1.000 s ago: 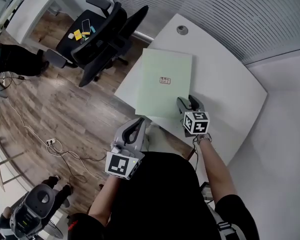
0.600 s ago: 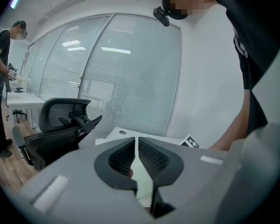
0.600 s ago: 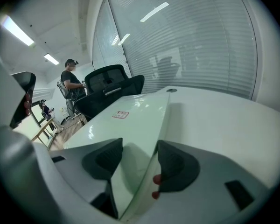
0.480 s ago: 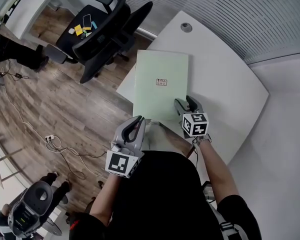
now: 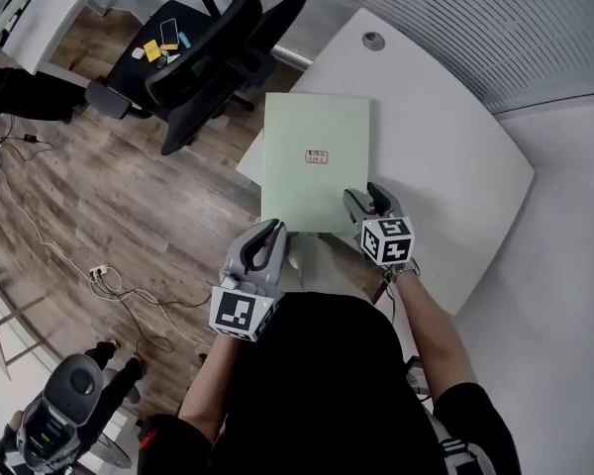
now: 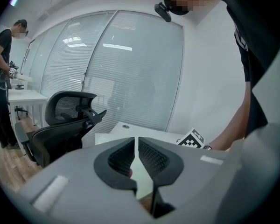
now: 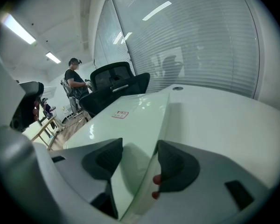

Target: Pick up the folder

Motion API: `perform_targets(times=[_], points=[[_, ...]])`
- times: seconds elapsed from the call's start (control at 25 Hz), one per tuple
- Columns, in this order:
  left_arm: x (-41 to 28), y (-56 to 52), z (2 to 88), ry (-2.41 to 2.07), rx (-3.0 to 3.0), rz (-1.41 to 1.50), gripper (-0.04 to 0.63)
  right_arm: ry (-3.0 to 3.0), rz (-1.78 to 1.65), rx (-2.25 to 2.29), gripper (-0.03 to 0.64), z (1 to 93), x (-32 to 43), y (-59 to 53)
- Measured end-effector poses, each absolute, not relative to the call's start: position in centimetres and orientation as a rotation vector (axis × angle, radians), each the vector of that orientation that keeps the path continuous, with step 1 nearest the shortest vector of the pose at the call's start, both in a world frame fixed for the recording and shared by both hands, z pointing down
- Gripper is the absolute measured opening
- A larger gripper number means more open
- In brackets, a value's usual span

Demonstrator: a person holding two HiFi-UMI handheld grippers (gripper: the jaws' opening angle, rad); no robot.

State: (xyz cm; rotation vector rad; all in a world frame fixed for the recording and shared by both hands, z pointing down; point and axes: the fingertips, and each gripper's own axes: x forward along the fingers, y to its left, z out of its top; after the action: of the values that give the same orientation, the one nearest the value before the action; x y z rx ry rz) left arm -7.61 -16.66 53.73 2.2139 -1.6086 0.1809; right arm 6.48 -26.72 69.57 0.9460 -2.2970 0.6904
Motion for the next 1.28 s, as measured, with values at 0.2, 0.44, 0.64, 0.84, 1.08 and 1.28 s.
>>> perform_targets(times=[0.2, 0.44, 0.64, 0.84, 1.08, 1.28], points=[[-9.4, -16.2, 54.5, -1.551, 2.253, 0.202, 0.008, -2.261, 0.710, 1.005, 0.238, 69.3, 5.8, -25.7], [-12.6, -15.5, 56.7, -1.471, 2.241, 0.230, 0.015, -2.214, 0.737, 1.067, 0.238, 69.3, 4.7, -24.5], [-14.9, -15.3, 57.8, -1.436, 2.232, 0.242, 0.039, -2.151, 0.719, 1.121, 0.238, 68.8, 4.7, -24.3], [-16.2, -15.1, 59.4, -1.358, 2.213, 0.230, 0.076, -2.097, 0.668, 1.192, 0.241, 67.7, 4.7, -24.0], [-17.2, -14.7, 63.6, -1.229, 2.064, 0.173, 0.142, -2.080, 0.632, 1.353, 0.247, 64.3, 5.6, -23.3], [-17.0, -14.4, 67.1, -1.114, 1.985, 0.147, 0.228, -2.171, 0.599, 1.389, 0.247, 59.3, 3.4, -21.4]])
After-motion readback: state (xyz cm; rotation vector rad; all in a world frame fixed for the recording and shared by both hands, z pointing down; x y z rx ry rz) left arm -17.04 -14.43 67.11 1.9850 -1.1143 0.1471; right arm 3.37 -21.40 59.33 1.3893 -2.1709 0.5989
